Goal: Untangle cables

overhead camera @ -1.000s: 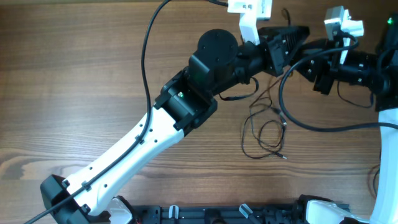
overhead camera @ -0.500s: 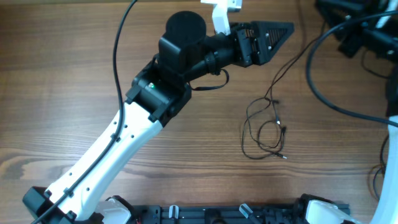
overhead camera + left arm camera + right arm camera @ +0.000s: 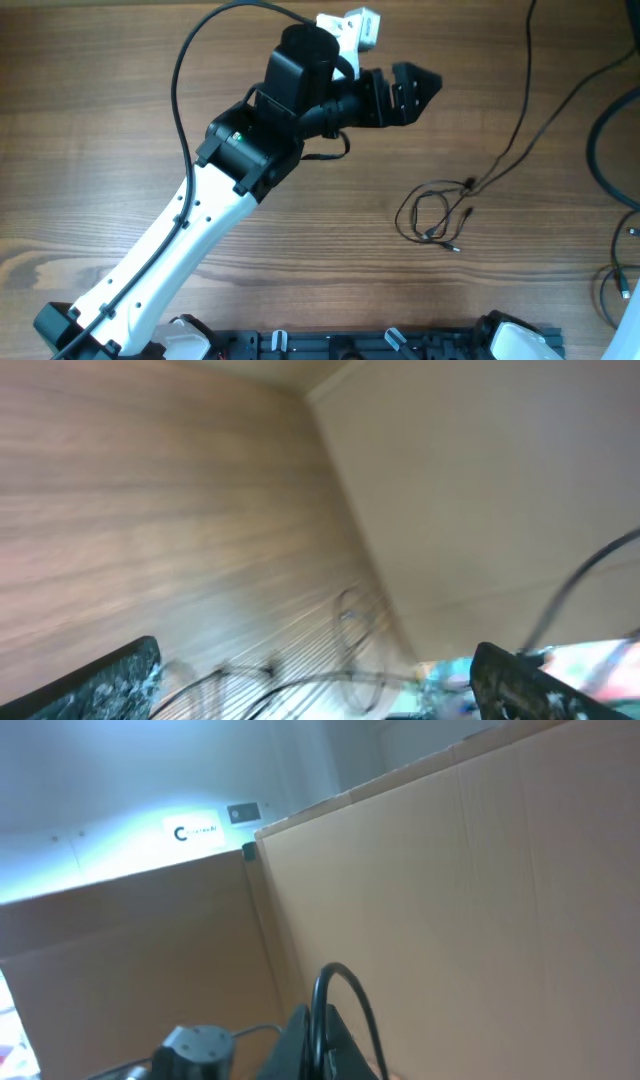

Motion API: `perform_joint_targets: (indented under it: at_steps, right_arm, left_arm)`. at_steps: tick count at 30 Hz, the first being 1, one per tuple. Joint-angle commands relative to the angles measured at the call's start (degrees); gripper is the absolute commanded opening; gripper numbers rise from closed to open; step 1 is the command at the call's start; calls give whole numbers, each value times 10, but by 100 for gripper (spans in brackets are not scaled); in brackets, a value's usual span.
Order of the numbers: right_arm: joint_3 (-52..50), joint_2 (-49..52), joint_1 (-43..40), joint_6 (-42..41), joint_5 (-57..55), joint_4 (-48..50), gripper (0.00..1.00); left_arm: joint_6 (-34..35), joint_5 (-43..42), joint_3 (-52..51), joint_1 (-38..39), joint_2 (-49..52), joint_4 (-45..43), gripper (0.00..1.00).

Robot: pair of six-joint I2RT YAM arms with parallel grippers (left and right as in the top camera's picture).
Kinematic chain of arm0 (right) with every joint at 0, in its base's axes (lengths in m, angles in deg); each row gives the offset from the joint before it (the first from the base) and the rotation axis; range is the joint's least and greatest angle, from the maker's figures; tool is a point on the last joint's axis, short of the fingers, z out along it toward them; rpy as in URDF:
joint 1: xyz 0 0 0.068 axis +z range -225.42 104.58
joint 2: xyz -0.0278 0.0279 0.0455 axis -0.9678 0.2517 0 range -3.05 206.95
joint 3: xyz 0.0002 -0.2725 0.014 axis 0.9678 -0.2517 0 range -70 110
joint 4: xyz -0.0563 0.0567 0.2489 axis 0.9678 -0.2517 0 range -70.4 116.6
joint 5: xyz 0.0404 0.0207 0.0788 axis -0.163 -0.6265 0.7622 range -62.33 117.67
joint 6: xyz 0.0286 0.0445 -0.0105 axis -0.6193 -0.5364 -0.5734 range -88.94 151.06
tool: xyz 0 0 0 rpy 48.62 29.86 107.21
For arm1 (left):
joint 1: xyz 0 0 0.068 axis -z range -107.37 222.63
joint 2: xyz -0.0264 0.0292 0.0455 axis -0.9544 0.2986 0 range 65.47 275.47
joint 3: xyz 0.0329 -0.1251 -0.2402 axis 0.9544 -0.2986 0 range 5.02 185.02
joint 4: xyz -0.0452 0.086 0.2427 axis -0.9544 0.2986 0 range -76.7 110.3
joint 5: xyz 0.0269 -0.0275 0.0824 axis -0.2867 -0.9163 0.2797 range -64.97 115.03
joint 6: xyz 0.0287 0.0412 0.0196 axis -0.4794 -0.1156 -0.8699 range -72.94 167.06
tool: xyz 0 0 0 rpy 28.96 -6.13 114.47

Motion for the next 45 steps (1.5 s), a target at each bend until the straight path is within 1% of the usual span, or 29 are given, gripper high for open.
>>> perform_joint_targets:
  at_steps: [1,5,8,11,12,14,16,19,21,22,27,30,31,32,34,35,36,37,38,39,40,42,45]
  right_arm:
    - [2,1,-17,-43,-50,2,4]
    - [2,1,-29,-85,-91,-2,4]
    - [2,1,-29,-116,-106,-2,4]
    - [2,2,-29,-123,-103,-3,4]
    - [2,2,-29,-122,-101,-5,4]
    - [2,2,-29,-122,-99,-10,4]
    - [2,2,-29,-122,-99,-10,4]
    - [2,2,-29,-122,-92,-10,4]
    - [2,2,-29,-122,-88,-12,4]
    - [2,2,-29,-122,-88,-12,4]
    - [2,2,-29,-123,-85,-12,4]
    - [2,2,-29,-123,-84,-12,4]
    - [2,2,-29,-122,-84,-12,4]
    - [2,2,-29,-125,-84,-12,4]
    - [2,2,-29,-129,-83,-12,4]
    - [2,2,-29,-134,-82,-12,4]
    - [2,2,-29,-145,-82,-12,4]
    - [2,2,-29,-148,-82,-12,4]
    - [2,2,-29,-146,-82,-12,4]
    - [2,2,-29,-147,-80,-12,4]
    - [2,2,-29,-147,-79,-12,4]
    - [2,2,-29,-148,-78,-12,4]
    - [2,2,-29,-171,-81,0,4]
  left_arm:
    - [-160,14,4,-1,-6,73,100]
    - [-339,14,4,2,3,174,100]
    - [-482,13,3,19,33,245,100]
    - [-572,13,3,39,72,266,100]
    - [-591,13,3,45,87,261,100]
    - [-611,13,3,54,112,245,100]
    - [-611,2,3,58,135,215,100]
    - [-611,-59,3,59,163,156,100]
    - [-613,-118,3,59,178,118,100]
    - [-613,-131,3,61,184,108,100]
    - [-613,-143,3,78,218,63,100]
    - [-613,-150,3,89,240,52,100]
    - [-613,-149,3,89,249,49,97]
    - [-613,-142,3,89,257,46,88]
    - [-613,-133,3,85,270,37,53]
    - [-608,-133,3,83,276,29,41]
    - [-606,-133,3,83,281,22,38]
    - [-606,-132,3,83,284,17,29]
    - [-606,-132,3,83,286,14,9]
    - [-605,-130,3,82,286,12,4]
    - [-587,-118,3,81,286,8,4]
    - [-516,-56,3,76,286,-6,4]
    - [-376,83,3,60,286,-13,4]
